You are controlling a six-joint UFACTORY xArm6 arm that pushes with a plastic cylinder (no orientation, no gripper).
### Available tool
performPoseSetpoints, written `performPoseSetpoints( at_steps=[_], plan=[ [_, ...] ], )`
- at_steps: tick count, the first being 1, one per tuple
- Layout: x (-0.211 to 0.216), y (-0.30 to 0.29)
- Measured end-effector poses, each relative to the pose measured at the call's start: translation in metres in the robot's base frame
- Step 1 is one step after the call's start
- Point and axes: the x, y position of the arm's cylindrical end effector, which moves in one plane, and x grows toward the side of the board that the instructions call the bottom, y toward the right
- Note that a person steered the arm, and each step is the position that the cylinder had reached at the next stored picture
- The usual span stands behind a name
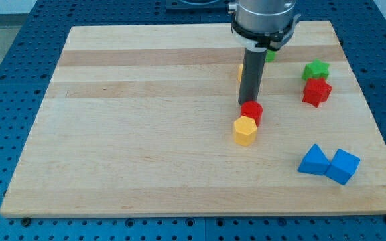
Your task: Push the green star vertically below the green circle
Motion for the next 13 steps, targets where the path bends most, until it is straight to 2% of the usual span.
performPoseSetpoints(
  at_steps=[1,2,3,4,6,7,8,9,11,12,13],
  plan=[
    [-0.041,0.038],
    [-0.103,0.089],
    [-0.136,0.116],
    [-0.112,0.138],
    [-0.050,0.138],
    [0.004,0.135],
    [0.000,0.136],
    [-0.022,0.171],
    [0.044,0.204],
    [0.056,0.204],
    [0.041,0.172]
  ],
)
